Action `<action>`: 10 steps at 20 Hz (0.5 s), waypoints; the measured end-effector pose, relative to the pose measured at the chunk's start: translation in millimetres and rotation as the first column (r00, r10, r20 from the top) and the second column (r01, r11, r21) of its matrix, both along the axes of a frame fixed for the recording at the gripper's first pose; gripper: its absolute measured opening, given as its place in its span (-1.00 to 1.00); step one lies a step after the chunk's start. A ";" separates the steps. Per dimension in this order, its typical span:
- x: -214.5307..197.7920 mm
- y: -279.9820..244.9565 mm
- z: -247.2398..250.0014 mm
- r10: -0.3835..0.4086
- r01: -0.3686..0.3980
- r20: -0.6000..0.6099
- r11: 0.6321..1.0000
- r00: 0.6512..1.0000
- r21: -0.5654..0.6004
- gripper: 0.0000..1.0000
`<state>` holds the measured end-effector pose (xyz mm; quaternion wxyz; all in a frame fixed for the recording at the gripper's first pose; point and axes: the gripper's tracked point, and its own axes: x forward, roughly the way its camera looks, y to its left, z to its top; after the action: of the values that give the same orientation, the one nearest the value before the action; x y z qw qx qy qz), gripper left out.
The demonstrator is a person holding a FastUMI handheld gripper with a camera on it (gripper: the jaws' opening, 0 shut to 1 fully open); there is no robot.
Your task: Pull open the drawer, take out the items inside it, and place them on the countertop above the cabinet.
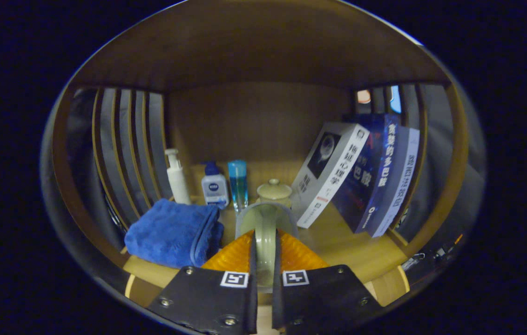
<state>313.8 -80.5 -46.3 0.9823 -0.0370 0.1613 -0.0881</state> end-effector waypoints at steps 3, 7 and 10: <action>7.3 -7.5 -26.7 -0.025 0.026 -0.057 1.000 0.998 0.018 -0.75; 20.8 -15.1 -33.5 -0.030 0.031 -0.048 0.999 0.998 0.020 -0.74; 31.8 -16.6 -39.7 -0.025 0.027 -0.051 0.999 0.998 0.031 -0.75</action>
<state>345.6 -97.1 -86.0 0.9771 -0.0217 0.1879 -0.0974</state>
